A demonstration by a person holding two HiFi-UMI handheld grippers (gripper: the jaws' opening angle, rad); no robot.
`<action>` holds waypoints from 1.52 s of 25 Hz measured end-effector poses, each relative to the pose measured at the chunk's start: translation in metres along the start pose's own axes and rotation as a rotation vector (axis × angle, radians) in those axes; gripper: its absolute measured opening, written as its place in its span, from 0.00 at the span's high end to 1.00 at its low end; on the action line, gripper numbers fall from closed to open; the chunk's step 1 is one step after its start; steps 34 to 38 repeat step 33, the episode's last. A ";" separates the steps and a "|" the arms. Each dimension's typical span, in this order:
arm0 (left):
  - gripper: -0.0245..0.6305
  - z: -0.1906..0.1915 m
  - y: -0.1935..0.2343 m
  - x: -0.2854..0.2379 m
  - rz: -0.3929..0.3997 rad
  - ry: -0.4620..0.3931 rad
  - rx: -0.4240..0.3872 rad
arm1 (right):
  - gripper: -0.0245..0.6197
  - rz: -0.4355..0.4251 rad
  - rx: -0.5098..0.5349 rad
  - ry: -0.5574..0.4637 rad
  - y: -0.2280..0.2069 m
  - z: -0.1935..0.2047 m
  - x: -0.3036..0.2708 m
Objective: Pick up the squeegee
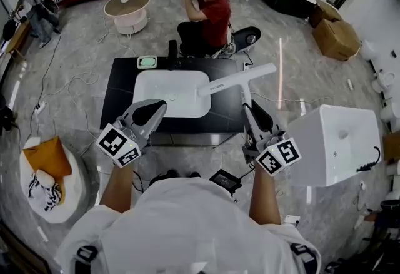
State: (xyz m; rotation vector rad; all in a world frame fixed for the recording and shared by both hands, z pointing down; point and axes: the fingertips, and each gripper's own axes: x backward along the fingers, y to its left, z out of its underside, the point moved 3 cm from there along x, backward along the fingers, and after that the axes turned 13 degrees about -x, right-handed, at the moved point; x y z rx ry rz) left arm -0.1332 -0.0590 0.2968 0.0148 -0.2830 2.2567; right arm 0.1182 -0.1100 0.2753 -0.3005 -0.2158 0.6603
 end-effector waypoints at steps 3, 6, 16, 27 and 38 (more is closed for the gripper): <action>0.94 0.001 -0.003 0.001 0.000 -0.002 0.001 | 0.83 -0.005 -0.001 0.002 0.001 0.003 0.001; 0.94 0.001 -0.004 0.004 -0.004 0.001 0.005 | 0.83 -0.015 0.001 0.005 0.005 0.003 0.001; 0.94 0.002 -0.009 0.001 0.007 -0.020 0.015 | 0.83 -0.020 0.013 0.008 0.002 0.006 -0.001; 0.94 0.016 -0.005 -0.011 0.005 -0.010 0.030 | 0.83 -0.022 0.004 0.034 -0.009 0.021 -0.014; 0.94 0.021 0.004 -0.016 0.012 -0.015 0.033 | 0.83 -0.026 0.011 0.040 -0.011 0.027 -0.023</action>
